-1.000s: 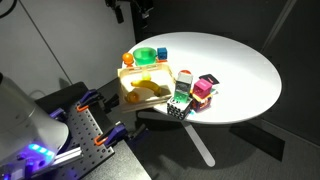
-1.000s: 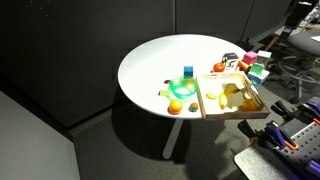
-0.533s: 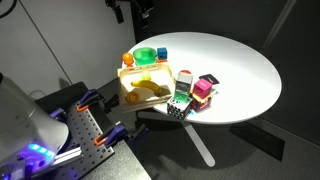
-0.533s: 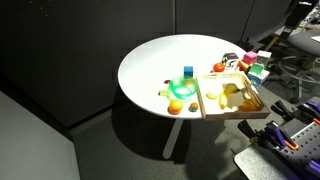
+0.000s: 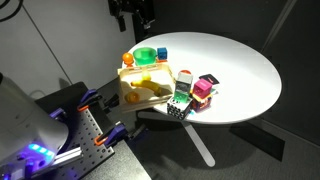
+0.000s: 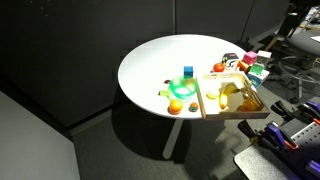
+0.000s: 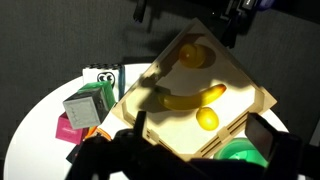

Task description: Take the yellow ball off of the tray and put it into the bowl

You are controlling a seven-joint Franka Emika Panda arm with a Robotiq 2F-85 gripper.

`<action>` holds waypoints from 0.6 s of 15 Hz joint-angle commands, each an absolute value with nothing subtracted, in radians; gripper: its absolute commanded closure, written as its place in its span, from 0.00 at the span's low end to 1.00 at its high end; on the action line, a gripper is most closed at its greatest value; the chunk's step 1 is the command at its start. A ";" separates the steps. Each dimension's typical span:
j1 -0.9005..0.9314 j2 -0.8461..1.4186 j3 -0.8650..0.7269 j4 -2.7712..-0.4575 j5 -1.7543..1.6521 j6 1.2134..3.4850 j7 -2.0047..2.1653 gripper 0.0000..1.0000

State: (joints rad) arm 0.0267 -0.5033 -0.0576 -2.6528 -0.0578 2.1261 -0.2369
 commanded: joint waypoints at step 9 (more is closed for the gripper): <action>0.064 -0.189 -0.009 -2.512 0.059 2.259 -0.178 0.00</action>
State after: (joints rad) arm 0.0587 -0.2532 -0.0261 -2.5497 0.0364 2.2215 -0.2115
